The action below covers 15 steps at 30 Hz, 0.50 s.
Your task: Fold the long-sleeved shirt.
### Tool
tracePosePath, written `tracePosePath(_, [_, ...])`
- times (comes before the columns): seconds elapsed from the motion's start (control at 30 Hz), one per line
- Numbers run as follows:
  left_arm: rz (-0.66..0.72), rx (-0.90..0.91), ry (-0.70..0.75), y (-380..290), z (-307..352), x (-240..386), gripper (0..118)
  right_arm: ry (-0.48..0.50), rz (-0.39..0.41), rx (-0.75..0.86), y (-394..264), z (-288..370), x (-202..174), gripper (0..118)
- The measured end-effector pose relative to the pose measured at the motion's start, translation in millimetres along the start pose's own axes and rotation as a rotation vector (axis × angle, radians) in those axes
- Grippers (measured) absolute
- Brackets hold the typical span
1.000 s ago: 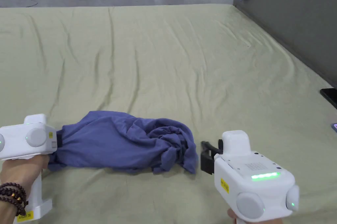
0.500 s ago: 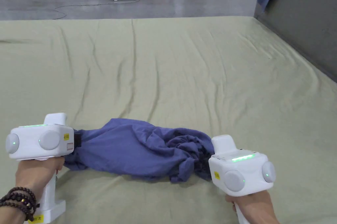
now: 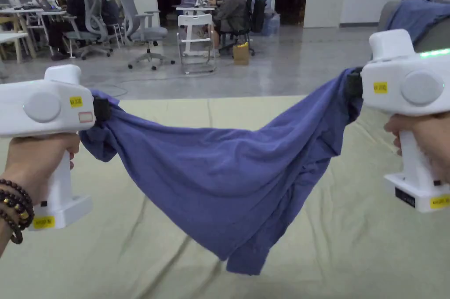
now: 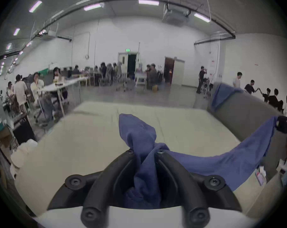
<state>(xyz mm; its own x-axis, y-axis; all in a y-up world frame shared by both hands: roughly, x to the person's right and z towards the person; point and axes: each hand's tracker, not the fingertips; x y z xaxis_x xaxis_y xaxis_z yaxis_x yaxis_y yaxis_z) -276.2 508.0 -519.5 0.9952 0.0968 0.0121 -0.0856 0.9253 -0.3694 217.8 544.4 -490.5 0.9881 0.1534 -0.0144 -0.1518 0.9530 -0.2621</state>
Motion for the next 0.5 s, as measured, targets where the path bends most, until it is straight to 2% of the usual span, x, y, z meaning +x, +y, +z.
tracePosePath(0.13, [0.006,0.066,0.059,75.4,-1.2,5.4,11,-0.029,-0.018,0.040,91.1,-11.1,22.0,2])
tracePosePath(0.27, [0.009,0.086,0.056,117.4,-1.3,12.3,11,-0.107,-0.049,0.060,138.8,-19.1,39.2,2])
tracePosePath(0.4, [0.010,0.089,0.049,117.6,-9.7,17.4,11,-0.110,-0.070,-0.009,138.1,-34.6,48.0,2])
tracePosePath(0.5, [0.008,0.055,0.039,89.9,-28.0,18.0,11,-0.090,-0.114,-0.051,103.3,-51.2,48.2,2])
